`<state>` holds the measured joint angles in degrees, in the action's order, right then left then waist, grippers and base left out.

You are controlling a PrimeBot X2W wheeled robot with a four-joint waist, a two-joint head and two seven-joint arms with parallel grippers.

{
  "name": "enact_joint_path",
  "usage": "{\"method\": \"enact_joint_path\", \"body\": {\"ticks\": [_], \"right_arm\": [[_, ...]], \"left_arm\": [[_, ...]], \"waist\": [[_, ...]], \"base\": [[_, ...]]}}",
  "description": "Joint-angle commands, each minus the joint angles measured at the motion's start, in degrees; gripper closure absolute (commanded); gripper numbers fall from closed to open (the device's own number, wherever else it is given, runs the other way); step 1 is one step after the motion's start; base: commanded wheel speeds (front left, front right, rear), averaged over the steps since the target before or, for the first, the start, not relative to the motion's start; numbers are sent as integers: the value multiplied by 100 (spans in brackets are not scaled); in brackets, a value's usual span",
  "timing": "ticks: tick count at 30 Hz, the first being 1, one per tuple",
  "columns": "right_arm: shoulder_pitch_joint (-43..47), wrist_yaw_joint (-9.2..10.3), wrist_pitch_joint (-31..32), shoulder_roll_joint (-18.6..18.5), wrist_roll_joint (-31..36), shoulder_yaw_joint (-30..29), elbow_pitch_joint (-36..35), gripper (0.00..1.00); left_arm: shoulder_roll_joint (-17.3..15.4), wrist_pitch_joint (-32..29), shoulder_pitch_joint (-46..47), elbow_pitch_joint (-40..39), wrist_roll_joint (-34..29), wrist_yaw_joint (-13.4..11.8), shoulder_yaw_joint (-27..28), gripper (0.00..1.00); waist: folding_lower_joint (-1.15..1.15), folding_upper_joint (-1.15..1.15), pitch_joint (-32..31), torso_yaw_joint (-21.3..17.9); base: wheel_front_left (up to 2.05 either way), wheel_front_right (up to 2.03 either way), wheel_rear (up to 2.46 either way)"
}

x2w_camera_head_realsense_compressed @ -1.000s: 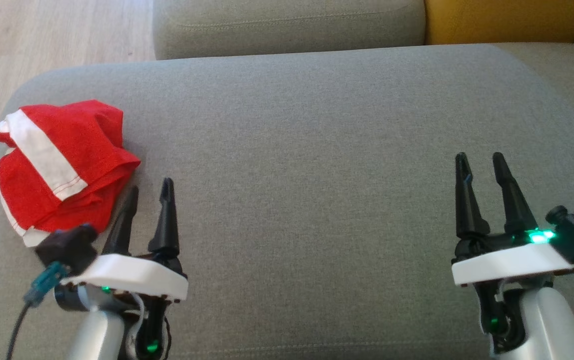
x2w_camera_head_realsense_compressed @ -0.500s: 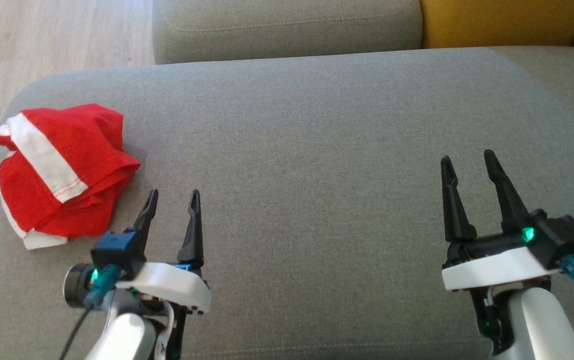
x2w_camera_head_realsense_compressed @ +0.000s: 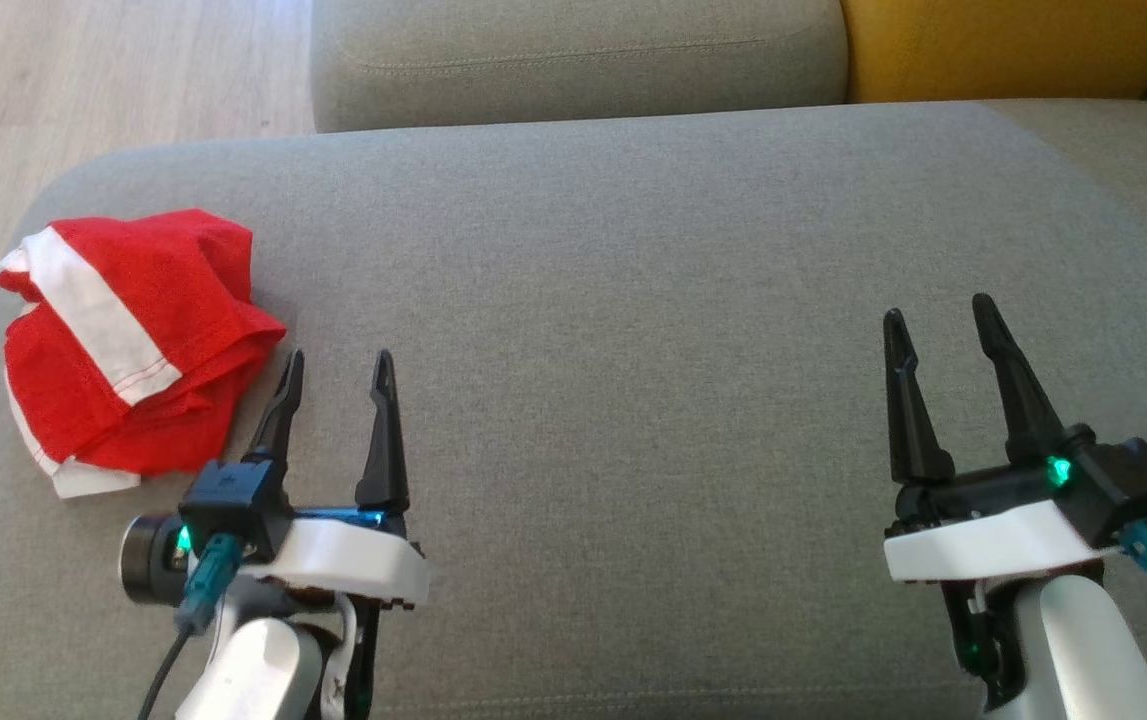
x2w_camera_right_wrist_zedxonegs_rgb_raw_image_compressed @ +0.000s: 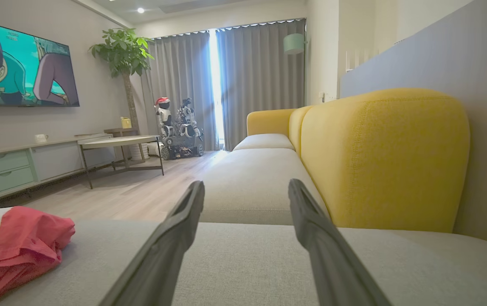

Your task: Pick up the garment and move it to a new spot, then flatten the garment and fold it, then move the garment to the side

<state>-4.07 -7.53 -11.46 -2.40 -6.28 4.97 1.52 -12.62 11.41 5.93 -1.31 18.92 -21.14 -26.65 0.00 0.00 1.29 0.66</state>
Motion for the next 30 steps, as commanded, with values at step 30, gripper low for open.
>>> {"method": "enact_joint_path", "body": {"ticks": [30], "right_arm": [[-225, 4, -210, -48, 412, 31, 786, 0]], "left_arm": [[827, 359, -350, 268, -1475, 1354, 1035, 0]], "waist": [[0, 0, -78, 7]], "base": [[0, 0, 0]]}}
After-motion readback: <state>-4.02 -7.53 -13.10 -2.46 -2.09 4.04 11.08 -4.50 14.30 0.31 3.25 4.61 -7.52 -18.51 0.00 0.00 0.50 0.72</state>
